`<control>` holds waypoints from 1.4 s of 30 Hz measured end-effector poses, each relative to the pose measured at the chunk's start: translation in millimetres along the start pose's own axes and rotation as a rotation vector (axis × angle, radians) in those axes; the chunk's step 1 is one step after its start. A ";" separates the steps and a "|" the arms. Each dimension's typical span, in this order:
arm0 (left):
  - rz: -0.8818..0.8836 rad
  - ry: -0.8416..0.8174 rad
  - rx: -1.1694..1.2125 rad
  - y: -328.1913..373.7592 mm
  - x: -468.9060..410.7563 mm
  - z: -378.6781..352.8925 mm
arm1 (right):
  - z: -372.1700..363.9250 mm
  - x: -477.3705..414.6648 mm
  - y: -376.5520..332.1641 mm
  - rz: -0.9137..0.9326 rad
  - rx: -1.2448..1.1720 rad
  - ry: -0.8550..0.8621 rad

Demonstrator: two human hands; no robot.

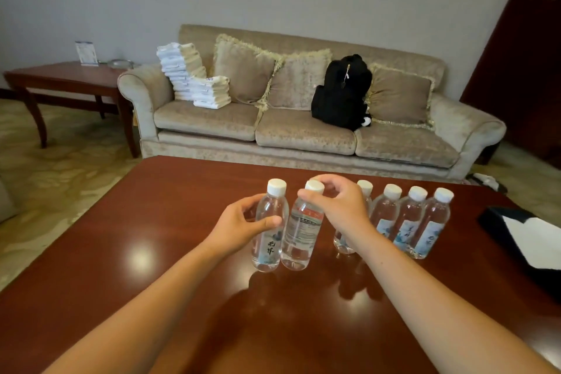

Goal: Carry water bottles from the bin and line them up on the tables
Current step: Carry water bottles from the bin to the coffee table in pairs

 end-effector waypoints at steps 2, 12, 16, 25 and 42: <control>-0.043 0.010 -0.014 -11.7 -6.7 -0.7 | -4.1 -3.0 10.2 0.019 0.017 0.019; -0.046 -0.027 -0.029 -13.7 -25.7 -10.0 | -7.5 -15.0 28.7 -0.043 0.068 0.100; -0.042 -0.024 -0.030 -21.4 -29.5 -15.5 | -8.9 -21.4 37.7 -0.062 0.106 0.112; 0.005 -0.002 -0.013 -29.5 -36.3 -16.6 | 6.7 -32.0 33.0 -0.009 0.262 -0.206; -0.044 0.090 -0.054 -13.2 -37.6 -7.1 | 28.6 -37.6 20.8 0.044 0.384 -0.338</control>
Point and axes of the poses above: each hand's wrist, its own x-axis away from the middle knuckle, its own z-axis out of the back of the hand, y = z × x, the point moved 2 cm from there along -x, towards the middle knuckle, and after that the axes turned 8 degrees about -y, right-handed, at the moved point
